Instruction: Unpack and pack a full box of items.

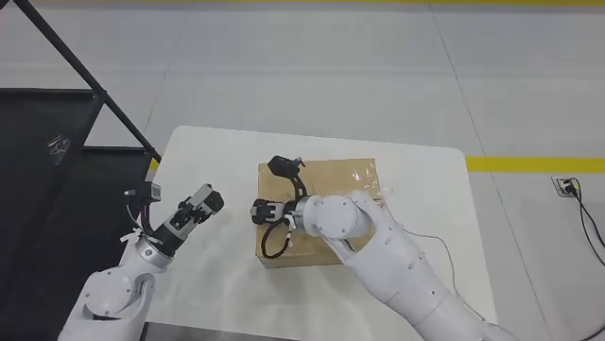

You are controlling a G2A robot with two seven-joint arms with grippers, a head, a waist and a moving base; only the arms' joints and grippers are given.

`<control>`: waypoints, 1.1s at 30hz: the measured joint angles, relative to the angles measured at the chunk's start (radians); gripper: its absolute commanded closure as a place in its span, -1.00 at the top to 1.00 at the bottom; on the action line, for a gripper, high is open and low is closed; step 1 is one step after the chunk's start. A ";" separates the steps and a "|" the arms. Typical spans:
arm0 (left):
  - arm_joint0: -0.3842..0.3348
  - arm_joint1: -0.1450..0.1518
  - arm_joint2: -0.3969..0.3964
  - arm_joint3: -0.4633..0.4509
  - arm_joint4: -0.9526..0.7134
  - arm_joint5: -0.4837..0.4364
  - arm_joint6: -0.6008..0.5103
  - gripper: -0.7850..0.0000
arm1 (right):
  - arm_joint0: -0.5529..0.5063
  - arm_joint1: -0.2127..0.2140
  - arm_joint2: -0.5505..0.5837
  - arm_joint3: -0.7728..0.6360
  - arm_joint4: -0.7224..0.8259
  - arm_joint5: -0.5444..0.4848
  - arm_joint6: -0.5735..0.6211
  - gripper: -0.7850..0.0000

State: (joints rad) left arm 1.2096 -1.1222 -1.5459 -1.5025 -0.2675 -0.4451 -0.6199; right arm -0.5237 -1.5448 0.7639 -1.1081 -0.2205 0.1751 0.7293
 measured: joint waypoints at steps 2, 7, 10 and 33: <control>0.005 0.001 -0.003 -0.004 -0.002 -0.001 0.001 1.00 | 0.008 -0.008 -0.009 0.014 -0.002 0.006 -0.013 -1.00; 0.010 0.001 -0.004 -0.008 -0.008 -0.003 0.001 1.00 | 0.021 -0.016 -0.003 0.049 0.010 -0.002 -0.015 -1.00; 0.009 0.002 -0.001 -0.005 -0.009 -0.003 0.002 1.00 | 0.014 -0.007 0.026 0.043 0.015 -0.032 -0.005 -1.00; -0.050 -0.003 0.067 -0.001 0.027 0.038 -0.002 1.00 | -0.218 0.121 0.335 -0.220 -0.192 0.037 0.088 -1.00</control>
State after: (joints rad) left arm 1.1597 -1.1248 -1.4785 -1.5033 -0.2401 -0.4072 -0.6215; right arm -0.7418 -1.4238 1.0986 -1.3285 -0.4128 0.2124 0.8169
